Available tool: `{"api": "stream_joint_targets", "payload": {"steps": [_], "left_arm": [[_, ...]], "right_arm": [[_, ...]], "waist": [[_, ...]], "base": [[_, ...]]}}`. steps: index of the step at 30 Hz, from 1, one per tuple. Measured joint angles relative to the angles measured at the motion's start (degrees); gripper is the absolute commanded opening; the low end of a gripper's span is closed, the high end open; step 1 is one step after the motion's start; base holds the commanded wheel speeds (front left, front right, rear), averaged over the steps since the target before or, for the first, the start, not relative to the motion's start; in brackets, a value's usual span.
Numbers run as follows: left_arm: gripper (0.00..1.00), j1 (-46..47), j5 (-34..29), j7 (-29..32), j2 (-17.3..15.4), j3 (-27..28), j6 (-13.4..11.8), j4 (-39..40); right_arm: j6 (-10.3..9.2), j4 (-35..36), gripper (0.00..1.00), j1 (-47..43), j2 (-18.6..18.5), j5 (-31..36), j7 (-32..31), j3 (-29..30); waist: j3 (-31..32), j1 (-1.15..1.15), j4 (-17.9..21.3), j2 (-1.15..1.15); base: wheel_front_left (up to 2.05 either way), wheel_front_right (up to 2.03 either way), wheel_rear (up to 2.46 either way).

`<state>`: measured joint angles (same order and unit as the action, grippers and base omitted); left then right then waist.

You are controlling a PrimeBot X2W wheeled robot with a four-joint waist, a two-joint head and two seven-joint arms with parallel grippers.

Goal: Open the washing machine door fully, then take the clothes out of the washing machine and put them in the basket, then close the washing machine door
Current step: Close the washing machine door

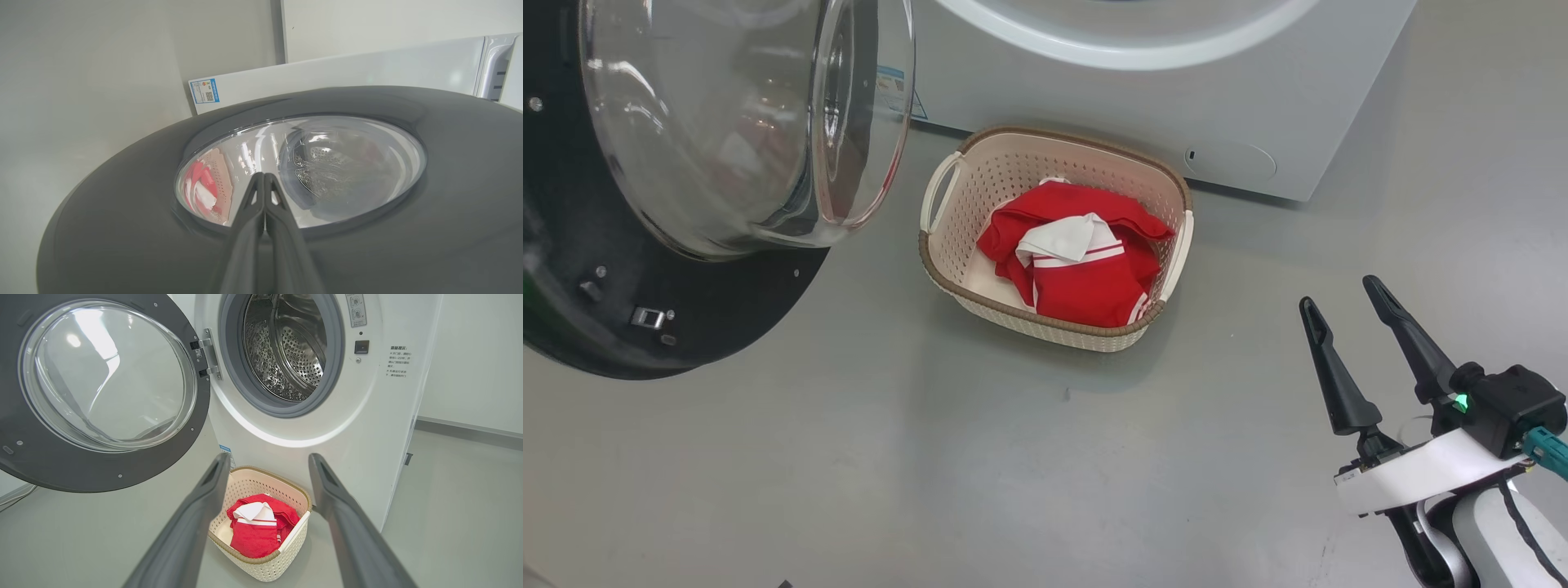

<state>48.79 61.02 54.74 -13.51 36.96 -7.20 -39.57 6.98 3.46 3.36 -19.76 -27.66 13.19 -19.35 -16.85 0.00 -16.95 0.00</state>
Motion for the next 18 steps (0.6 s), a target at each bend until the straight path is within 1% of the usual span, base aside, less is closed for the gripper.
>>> {"api": "stream_joint_targets", "payload": {"steps": [8,10,11,15,18], "left_arm": [[0.00,-1.4,1.3,7.8,1.6,-2.8,0.7,2.1],[0.00,-2.2,1.5,9.7,2.4,-3.6,1.3,2.6],[0.00,-3.1,1.5,11.3,3.3,-4.2,1.6,3.1],[0.00,-5.5,1.5,12.9,4.1,-5.5,2.0,3.9],[0.00,-6.5,1.5,14.6,5.0,-6.1,2.8,5.1]], "right_arm": [[0.00,-0.5,1.00,0.0,0.3,0.0,0.2,-0.2],[0.00,-0.9,1.00,0.0,0.5,0.0,0.3,-0.3],[0.00,-1.3,1.00,0.0,0.7,0.0,0.3,-0.3],[0.00,-1.8,1.00,0.0,1.2,0.0,0.3,-0.5],[0.00,-1.9,1.00,0.0,1.4,0.0,0.3,-0.5]], "waist": [[0.9,0.00,-0.3,0.00],[1.2,0.00,-0.3,0.00],[1.6,0.00,-0.4,0.00],[2.5,0.00,-0.7,0.00],[3.1,0.00,-0.9,0.00]], "base": [[0.00,0.00,0.00],[0.00,0.00,0.00],[0.00,0.00,0.00],[0.00,0.00,0.00],[0.00,0.00,0.00]]}}
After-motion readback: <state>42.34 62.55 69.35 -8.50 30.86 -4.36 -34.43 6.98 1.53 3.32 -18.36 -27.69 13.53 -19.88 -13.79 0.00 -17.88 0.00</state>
